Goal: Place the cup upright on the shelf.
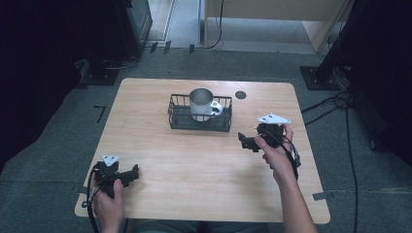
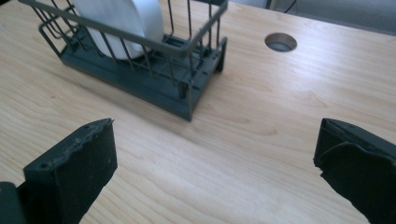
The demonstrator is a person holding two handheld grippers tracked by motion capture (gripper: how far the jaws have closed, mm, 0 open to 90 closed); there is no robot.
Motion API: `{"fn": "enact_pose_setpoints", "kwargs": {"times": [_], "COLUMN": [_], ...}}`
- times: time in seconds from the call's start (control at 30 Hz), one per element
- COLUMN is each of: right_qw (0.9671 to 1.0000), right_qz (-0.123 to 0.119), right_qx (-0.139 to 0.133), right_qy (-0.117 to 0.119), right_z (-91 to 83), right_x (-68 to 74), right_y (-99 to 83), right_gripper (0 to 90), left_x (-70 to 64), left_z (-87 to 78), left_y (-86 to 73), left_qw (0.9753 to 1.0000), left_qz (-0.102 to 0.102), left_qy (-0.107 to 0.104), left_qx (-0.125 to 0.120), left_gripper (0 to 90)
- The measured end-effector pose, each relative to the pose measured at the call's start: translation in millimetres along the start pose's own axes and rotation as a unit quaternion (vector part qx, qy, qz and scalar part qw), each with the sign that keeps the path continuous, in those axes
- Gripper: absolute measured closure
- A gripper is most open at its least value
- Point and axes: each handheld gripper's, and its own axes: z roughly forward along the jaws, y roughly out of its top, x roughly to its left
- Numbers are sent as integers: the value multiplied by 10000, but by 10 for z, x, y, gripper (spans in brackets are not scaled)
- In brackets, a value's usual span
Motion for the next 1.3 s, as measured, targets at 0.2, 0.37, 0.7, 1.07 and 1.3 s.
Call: {"fn": "enact_pose_setpoints", "kwargs": {"times": [0.2,0.37,0.7,1.07,1.3], "right_qw": [9999,9996,9986,9965,9930], "right_qz": [107,193,416,654,876], "right_qx": [9,60,80,79,187], "right_qy": [-93,-173,-329,-523,-768], "right_z": [-90,-171,-321,-497,-570], "right_x": [-81,-155,-307,-519,-634], "right_y": [-156,-340,-601,-906,-1163], "right_gripper": [0,0,0,0,0], "left_x": [0,1,1,1,2], "left_z": [0,-1,-1,-1,-1], "left_y": [0,0,0,0,0], "left_qw": [10000,10000,10000,10000,10000], "left_qz": [0,10,10,10,12], "left_qy": [0,1,1,1,2], "left_qx": [0,9,9,9,9], "left_gripper": [0,0,0,0,0]}}
